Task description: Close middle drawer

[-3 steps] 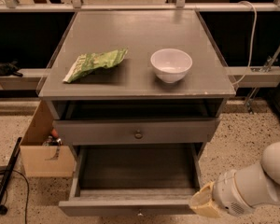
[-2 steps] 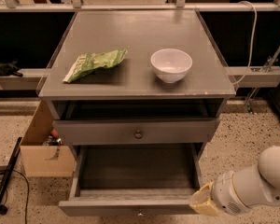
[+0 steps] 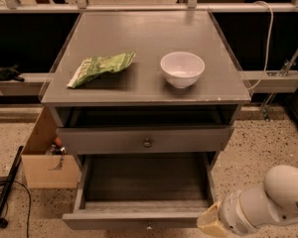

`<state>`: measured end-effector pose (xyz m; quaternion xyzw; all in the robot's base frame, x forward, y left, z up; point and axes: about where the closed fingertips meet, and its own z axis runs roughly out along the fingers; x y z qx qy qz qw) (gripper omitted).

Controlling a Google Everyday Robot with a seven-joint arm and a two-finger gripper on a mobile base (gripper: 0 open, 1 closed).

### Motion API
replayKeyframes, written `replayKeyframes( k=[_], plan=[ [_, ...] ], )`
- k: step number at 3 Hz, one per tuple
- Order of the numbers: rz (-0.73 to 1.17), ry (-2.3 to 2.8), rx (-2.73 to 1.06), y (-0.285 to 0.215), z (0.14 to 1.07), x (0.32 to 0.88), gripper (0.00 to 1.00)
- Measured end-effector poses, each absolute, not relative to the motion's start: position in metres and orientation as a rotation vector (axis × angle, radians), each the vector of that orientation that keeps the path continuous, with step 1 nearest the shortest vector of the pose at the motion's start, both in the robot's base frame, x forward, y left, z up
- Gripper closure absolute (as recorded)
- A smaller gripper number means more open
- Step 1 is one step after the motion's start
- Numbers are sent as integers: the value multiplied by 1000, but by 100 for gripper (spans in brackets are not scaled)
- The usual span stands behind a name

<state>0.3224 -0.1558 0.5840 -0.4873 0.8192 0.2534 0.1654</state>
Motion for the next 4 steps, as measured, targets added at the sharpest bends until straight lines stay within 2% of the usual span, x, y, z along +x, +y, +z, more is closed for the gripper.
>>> replayKeyframes(
  k=[4],
  plan=[
    [820,2405,-1291,-145,487,313,100]
  ],
)
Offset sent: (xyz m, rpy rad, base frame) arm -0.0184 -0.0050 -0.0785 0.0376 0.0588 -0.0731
